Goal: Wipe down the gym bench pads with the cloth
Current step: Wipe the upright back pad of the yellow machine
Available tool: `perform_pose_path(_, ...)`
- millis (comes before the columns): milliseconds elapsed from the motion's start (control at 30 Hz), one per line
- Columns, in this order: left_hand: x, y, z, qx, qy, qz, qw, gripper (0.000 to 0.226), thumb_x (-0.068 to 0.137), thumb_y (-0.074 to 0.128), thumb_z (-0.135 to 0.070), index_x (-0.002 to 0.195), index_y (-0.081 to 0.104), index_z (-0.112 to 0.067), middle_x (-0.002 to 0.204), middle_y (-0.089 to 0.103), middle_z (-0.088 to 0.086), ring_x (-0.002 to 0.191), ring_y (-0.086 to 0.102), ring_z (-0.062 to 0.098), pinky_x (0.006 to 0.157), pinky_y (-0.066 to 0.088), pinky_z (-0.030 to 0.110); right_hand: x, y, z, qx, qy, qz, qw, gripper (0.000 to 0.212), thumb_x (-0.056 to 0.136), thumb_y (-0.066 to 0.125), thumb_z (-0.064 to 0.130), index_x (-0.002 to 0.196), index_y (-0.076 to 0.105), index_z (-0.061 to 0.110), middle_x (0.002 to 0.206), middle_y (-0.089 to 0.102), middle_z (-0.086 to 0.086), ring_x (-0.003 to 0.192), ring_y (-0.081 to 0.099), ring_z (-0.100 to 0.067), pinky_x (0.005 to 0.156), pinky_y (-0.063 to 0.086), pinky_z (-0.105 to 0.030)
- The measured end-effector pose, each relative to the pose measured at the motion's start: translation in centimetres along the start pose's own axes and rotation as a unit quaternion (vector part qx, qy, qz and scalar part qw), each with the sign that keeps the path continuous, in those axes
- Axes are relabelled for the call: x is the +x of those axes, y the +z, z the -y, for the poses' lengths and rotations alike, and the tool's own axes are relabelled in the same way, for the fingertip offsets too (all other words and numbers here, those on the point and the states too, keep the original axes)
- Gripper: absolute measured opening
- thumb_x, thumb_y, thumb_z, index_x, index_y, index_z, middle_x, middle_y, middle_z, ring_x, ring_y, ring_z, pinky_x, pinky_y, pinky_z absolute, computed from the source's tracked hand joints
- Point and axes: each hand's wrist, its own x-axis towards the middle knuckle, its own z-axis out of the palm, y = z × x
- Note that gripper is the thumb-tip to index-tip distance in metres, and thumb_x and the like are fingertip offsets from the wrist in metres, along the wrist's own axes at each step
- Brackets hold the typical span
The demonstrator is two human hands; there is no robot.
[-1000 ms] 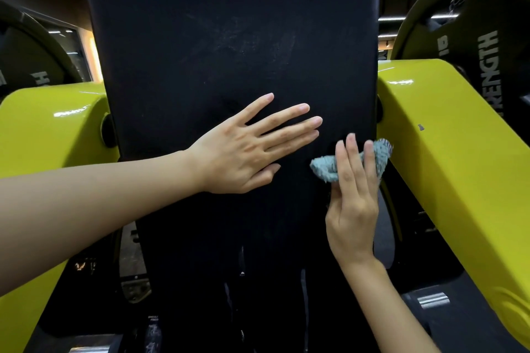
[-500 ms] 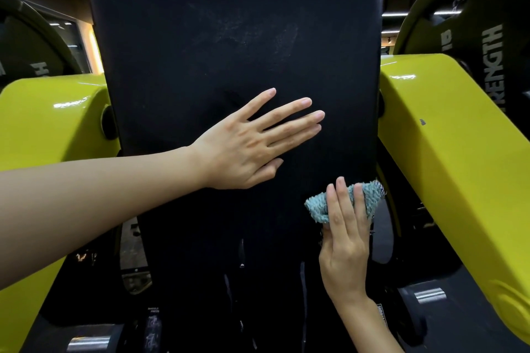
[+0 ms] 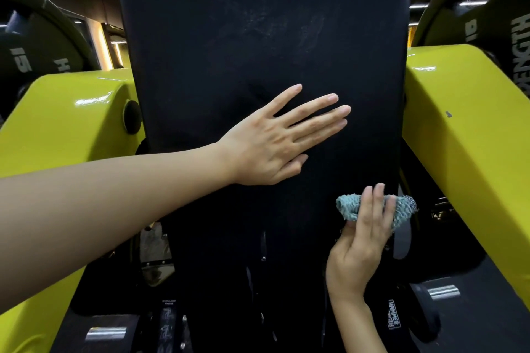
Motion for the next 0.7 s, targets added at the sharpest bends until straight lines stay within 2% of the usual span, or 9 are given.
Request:
perform_pose_path(100,0.0,0.2,0.0,0.0,0.005,-0.005,1.0,0.065,0.1,0.026,-0.033,0.158,0.008,-0.012,0.166,0.005,0.004,0.153,0.002,0.023,0.123,0.003,0.05,-0.4,1.0,1.9,0.021,0.058,-0.03,0.998,0.051,0.099,0.037,0.005,0.15,0.034,0.003,0.159,0.028,-0.007,0.152,0.012,-0.026,0.118,0.026,-0.054)
perform_pose_path(200,0.0,0.3,0.1,-0.002,0.012,-0.01,1.0,0.065,0.1,0.025,-0.034,0.158,0.008,-0.012,0.166,0.005,0.005,0.153,0.002,0.023,0.123,0.003,0.05,-0.9,1.9,3.4,0.027,0.09,-0.049,0.994,0.049,0.102,0.037,0.008,0.151,0.032,0.004,0.16,0.026,-0.006,0.152,0.011,-0.027,0.123,0.016,-0.039)
perform_pose_path(267,0.0,0.3,0.1,-0.002,0.017,-0.012,1.0,0.065,0.1,0.025,-0.035,0.158,0.007,-0.012,0.166,0.004,0.005,0.153,0.002,0.024,0.123,0.003,0.05,-1.3,2.4,4.2,0.03,0.098,-0.052,0.993,0.048,0.104,0.036,0.01,0.151,0.032,0.004,0.16,0.026,-0.007,0.152,0.011,-0.028,0.123,0.013,-0.034)
perform_pose_path(367,-0.1,0.5,0.1,0.002,0.026,-0.018,0.999,0.064,0.101,0.025,-0.035,0.158,0.008,-0.011,0.166,0.006,0.005,0.153,0.003,0.024,0.123,0.005,0.05,-2.4,3.1,5.5,0.03,0.098,-0.04,0.994,0.05,0.102,0.036,0.009,0.152,0.03,0.006,0.161,0.026,-0.006,0.153,0.01,-0.027,0.122,0.02,-0.043)
perform_pose_path(467,-0.2,0.6,0.2,0.008,0.042,-0.021,0.999,0.063,0.101,0.023,-0.036,0.158,0.009,-0.011,0.166,0.007,0.005,0.153,0.004,0.024,0.123,0.006,0.05,-3.9,4.0,7.1,0.019,0.077,-0.013,0.997,0.052,0.101,0.036,0.009,0.153,0.028,0.009,0.162,0.023,-0.004,0.153,0.009,-0.025,0.118,0.026,-0.054)
perform_pose_path(600,-0.6,0.8,0.7,0.006,0.08,-0.022,0.997,0.062,0.101,0.02,-0.035,0.158,0.011,-0.012,0.166,0.008,0.004,0.153,0.006,0.022,0.123,0.004,0.049,-7.0,5.4,9.6,0.009,0.001,0.05,0.999,0.051,0.104,0.034,0.017,0.154,0.025,0.015,0.164,0.018,0.005,0.152,0.012,-0.027,0.123,0.014,-0.043)
perform_pose_path(700,-1.1,0.9,1.1,0.01,0.108,-0.014,0.994,0.062,0.102,0.02,-0.035,0.158,0.009,-0.013,0.166,0.006,0.003,0.153,0.003,0.021,0.123,0.002,0.049,-9.4,6.2,11.1,0.003,-0.067,0.101,0.993,0.054,0.102,0.038,0.014,0.154,0.024,0.016,0.164,0.017,0.006,0.151,0.016,-0.026,0.122,0.017,-0.042)
